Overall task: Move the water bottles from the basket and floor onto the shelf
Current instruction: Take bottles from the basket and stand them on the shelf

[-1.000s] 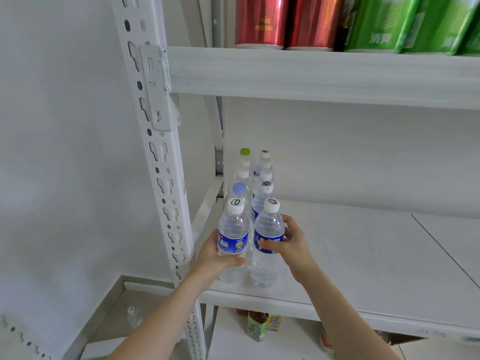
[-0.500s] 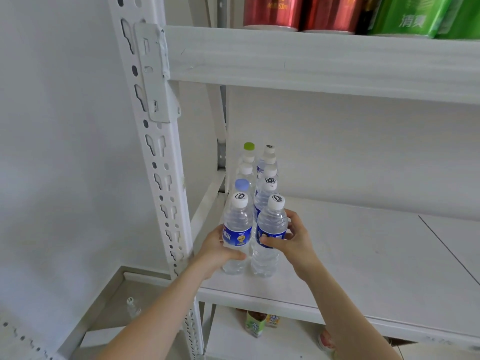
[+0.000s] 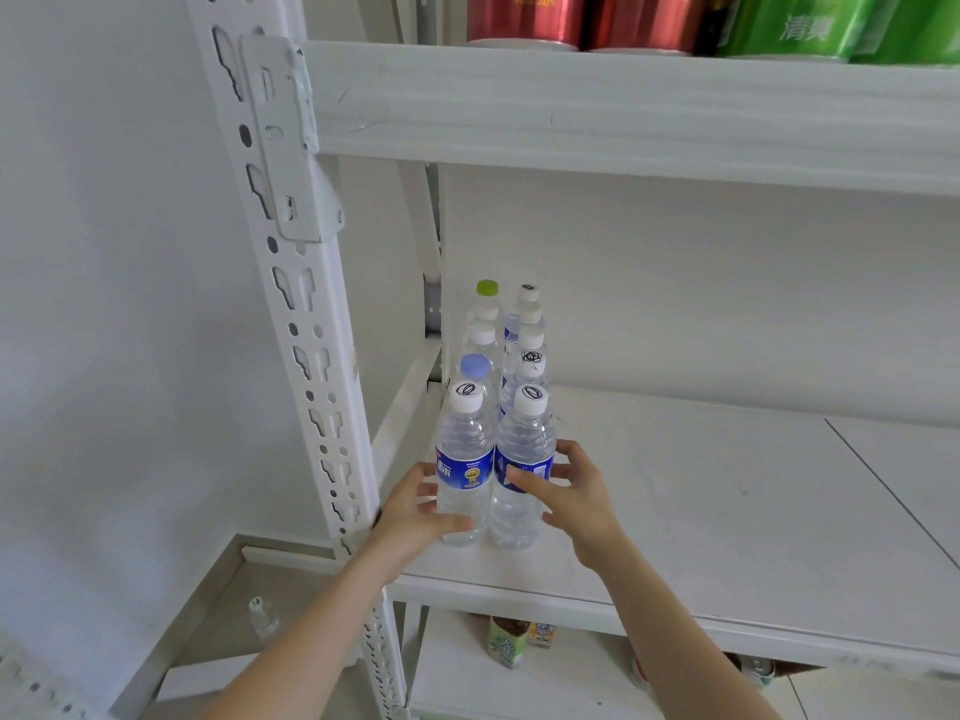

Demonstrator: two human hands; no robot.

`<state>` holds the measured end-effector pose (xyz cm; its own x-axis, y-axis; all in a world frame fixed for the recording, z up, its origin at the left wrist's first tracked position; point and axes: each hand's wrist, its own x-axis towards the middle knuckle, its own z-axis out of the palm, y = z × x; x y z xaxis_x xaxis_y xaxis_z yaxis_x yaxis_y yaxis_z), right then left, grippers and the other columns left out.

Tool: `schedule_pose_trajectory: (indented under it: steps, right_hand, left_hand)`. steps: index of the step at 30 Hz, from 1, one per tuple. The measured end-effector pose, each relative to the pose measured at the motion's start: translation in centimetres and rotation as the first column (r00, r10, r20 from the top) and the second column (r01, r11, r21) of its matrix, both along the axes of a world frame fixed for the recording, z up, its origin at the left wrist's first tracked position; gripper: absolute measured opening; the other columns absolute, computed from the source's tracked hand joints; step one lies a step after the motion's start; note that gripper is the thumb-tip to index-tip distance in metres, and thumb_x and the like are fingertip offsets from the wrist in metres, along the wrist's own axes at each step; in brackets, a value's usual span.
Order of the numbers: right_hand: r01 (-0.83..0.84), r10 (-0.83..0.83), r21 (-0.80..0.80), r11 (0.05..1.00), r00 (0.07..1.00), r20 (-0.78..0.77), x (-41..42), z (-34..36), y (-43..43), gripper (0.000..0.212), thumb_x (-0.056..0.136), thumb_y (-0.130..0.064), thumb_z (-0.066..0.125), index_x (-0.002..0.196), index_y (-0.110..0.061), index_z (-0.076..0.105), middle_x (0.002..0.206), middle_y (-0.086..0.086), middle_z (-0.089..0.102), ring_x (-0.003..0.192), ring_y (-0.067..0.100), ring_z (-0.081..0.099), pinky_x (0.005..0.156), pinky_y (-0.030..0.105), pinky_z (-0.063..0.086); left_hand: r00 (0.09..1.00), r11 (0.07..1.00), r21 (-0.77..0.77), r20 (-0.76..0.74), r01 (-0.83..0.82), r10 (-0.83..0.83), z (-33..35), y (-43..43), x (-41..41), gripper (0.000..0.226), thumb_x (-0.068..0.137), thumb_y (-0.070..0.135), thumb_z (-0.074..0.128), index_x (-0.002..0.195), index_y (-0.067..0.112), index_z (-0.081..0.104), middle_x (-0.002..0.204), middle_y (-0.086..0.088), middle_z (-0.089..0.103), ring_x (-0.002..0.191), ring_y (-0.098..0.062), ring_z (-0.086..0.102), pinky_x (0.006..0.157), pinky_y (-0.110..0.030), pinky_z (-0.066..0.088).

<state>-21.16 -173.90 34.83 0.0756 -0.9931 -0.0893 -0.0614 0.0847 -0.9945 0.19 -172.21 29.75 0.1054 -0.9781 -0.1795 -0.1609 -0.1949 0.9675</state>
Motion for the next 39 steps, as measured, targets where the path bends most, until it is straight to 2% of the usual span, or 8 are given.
schedule_pose_trajectory:
  steps: [3, 12, 20, 26, 29, 31, 35, 39]
  right_hand:
    - [0.004, -0.004, 0.012, 1.000, 1.000, -0.006, 0.0, -0.1, -0.1, 0.061, 0.054, -0.047, 0.089, 0.105, -0.037, 0.058, 0.104, -0.001, 0.066, 0.093, 0.013, 0.067, 0.071, 0.031, 0.052]
    - [-0.016, 0.018, 0.037, 0.999, 0.998, -0.060, -0.3, 0.0, 0.2, 0.059, 0.057, -0.050, 0.087, 0.105, -0.035, 0.055, 0.106, -0.002, 0.066, 0.093, 0.009, 0.066, 0.068, 0.026, 0.049]
    - [0.038, -0.040, -0.015, 0.999, 0.992, -0.121, -0.9, -0.4, 1.9, 0.039, 0.077, -0.043, 0.076, 0.109, -0.029, 0.057, 0.102, -0.006, 0.068, 0.083, 0.000, 0.065, 0.060, 0.015, 0.043]
    - [0.074, -0.089, -0.082, 0.994, 0.974, -0.210, -1.8, -0.9, 4.4, 0.042, 0.081, -0.036, 0.074, 0.116, -0.023, 0.055, 0.106, -0.003, 0.063, 0.099, 0.016, 0.063, 0.073, 0.023, 0.047]
    - [0.059, -0.103, -0.153, 0.986, 0.949, -0.297, -2.5, -1.4, 6.0, 0.046, 0.081, -0.035, 0.074, 0.120, -0.021, 0.053, 0.112, -0.004, 0.060, 0.105, 0.017, 0.059, 0.083, 0.028, 0.047]
    - [0.018, -0.108, -0.216, 0.976, 0.904, -0.415, -3.0, -2.0, 7.1, 0.051, 0.082, -0.036, 0.072, 0.125, -0.020, 0.050, 0.120, -0.001, 0.058, 0.109, 0.019, 0.056, 0.089, 0.035, 0.047]
    - [-0.110, -0.169, -0.330, 0.938, 0.685, -0.708, -4.2, -3.8, 9.8, 0.059, 0.084, -0.043, 0.063, 0.135, -0.020, 0.045, 0.131, 0.003, 0.055, 0.117, 0.025, 0.052, 0.096, 0.044, 0.040]
    - [-0.205, -0.224, -0.371, 0.906, 0.512, -0.829, -5.7, -5.6, 13.5, 0.061, 0.084, -0.046, 0.060, 0.137, -0.019, 0.047, 0.133, 0.003, 0.054, 0.118, 0.028, 0.051, 0.097, 0.045, 0.038]
  left_hand:
    - [1.000, 1.000, -0.001, 0.014, 0.004, -0.004, -0.2, -0.2, 0.0, 0.067, 0.058, 0.020, 0.092, 0.108, 0.039, 0.051, 0.116, 0.011, 0.058, 0.105, -0.010, 0.058, 0.090, -0.038, 0.053]
    - [0.997, 0.999, -0.031, 0.074, 0.012, -0.009, -0.2, 0.6, -0.1, 0.065, 0.059, 0.019, 0.091, 0.104, 0.042, 0.050, 0.110, 0.015, 0.058, 0.105, -0.004, 0.058, 0.074, -0.018, 0.047]
    - [0.926, 0.993, -0.121, 0.376, 0.010, 0.036, -0.7, 3.6, -0.6, 0.074, 0.080, 0.027, 0.078, 0.143, 0.022, 0.040, 0.140, -0.001, 0.050, 0.130, -0.018, 0.047, 0.107, -0.034, 0.038]
    - [0.816, 0.982, -0.183, 0.574, 0.042, 0.073, -0.2, 7.2, -1.6, 0.070, 0.088, 0.026, 0.068, 0.148, 0.017, 0.034, 0.141, -0.005, 0.046, 0.131, -0.019, 0.040, 0.100, -0.021, 0.027]
    - [0.772, 0.972, -0.224, 0.629, 0.068, 0.092, -0.2, 9.4, -2.3, 0.067, 0.089, 0.023, 0.066, 0.148, 0.015, 0.034, 0.144, -0.006, 0.043, 0.132, -0.023, 0.041, 0.105, -0.030, 0.033]
    - [0.698, 0.958, -0.261, 0.708, 0.121, 0.105, -0.7, 10.9, -2.8, 0.066, 0.089, 0.022, 0.066, 0.147, 0.012, 0.036, 0.146, -0.010, 0.041, 0.134, -0.029, 0.040, 0.109, -0.040, 0.037]
    - [0.468, 0.943, -0.275, 0.869, 0.188, 0.160, -2.1, 13.9, -3.9, 0.063, 0.085, 0.026, 0.069, 0.141, 0.008, 0.046, 0.146, -0.018, 0.045, 0.136, -0.038, 0.041, 0.111, -0.050, 0.036]
    - [0.323, 0.948, -0.250, 0.929, 0.196, 0.178, -3.3, 17.3, -5.2, 0.067, 0.073, 0.029, 0.080, 0.132, 0.008, 0.058, 0.138, -0.020, 0.054, 0.129, -0.040, 0.050, 0.100, -0.057, 0.045]
